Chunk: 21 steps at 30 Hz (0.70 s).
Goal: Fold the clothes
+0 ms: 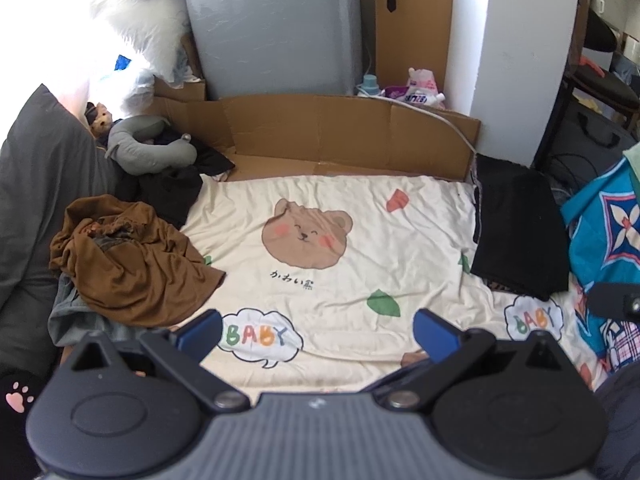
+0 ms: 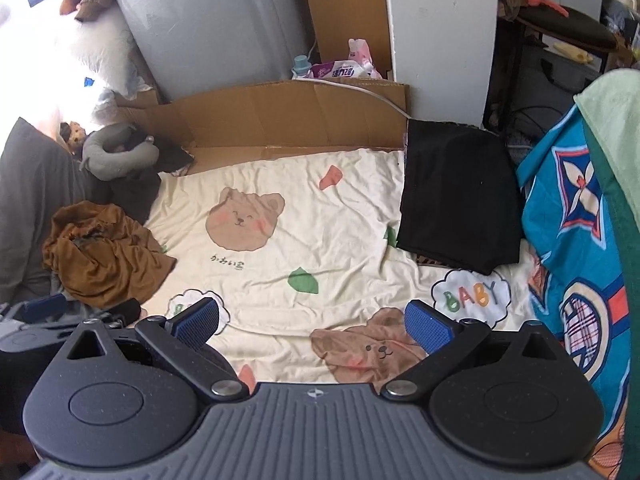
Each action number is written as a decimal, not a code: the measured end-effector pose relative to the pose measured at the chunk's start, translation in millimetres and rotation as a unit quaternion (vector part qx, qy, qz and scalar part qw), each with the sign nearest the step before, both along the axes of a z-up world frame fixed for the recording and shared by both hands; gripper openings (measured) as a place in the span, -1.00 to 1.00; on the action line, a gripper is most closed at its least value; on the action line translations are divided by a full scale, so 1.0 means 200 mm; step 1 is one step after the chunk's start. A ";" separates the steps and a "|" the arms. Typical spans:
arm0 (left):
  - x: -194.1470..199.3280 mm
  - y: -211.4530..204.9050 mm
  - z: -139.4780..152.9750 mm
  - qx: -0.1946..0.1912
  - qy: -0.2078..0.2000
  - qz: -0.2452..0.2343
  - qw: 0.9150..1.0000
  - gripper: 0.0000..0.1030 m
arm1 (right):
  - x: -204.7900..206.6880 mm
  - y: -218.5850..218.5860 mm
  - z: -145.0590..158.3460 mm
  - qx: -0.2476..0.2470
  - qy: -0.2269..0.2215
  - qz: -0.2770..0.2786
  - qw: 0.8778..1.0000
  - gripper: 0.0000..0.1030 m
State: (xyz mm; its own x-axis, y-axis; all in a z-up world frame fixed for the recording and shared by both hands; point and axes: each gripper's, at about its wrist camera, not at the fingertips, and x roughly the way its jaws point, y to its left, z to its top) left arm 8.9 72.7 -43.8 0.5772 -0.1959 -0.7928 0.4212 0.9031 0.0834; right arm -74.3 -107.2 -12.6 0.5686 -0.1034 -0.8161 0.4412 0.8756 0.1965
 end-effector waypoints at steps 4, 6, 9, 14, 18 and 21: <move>0.01 0.01 0.00 -0.009 0.001 -0.002 1.000 0.99 | 0.00 0.01 0.01 0.008 -0.009 0.010 1.000 0.97; 0.01 0.00 0.00 0.001 -0.001 -0.010 1.000 0.99 | 0.00 0.01 0.01 0.004 -0.011 0.009 1.000 0.97; 0.00 -0.02 0.00 0.016 -0.009 -0.018 1.000 0.99 | 0.00 0.03 0.02 -0.002 -0.011 0.007 1.000 0.97; 0.00 -0.01 0.00 0.013 -0.015 -0.010 1.000 0.99 | 0.02 0.07 0.03 -0.031 -0.002 0.018 0.999 0.98; 0.01 -0.01 0.00 0.004 -0.007 -0.004 1.000 0.99 | 0.01 0.05 0.03 -0.028 -0.003 0.023 0.999 0.98; 0.03 -0.01 -0.01 0.000 -0.001 0.002 1.000 0.99 | 0.01 0.03 0.03 -0.019 -0.007 0.021 1.000 0.98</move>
State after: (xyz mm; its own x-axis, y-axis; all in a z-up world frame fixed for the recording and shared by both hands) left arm 14.4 70.6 -44.8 0.5796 -0.1934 -0.7916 0.4174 0.9048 0.0844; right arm -71.8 -101.6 -7.0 0.5839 -0.1103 -0.8043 0.4016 0.9002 0.1681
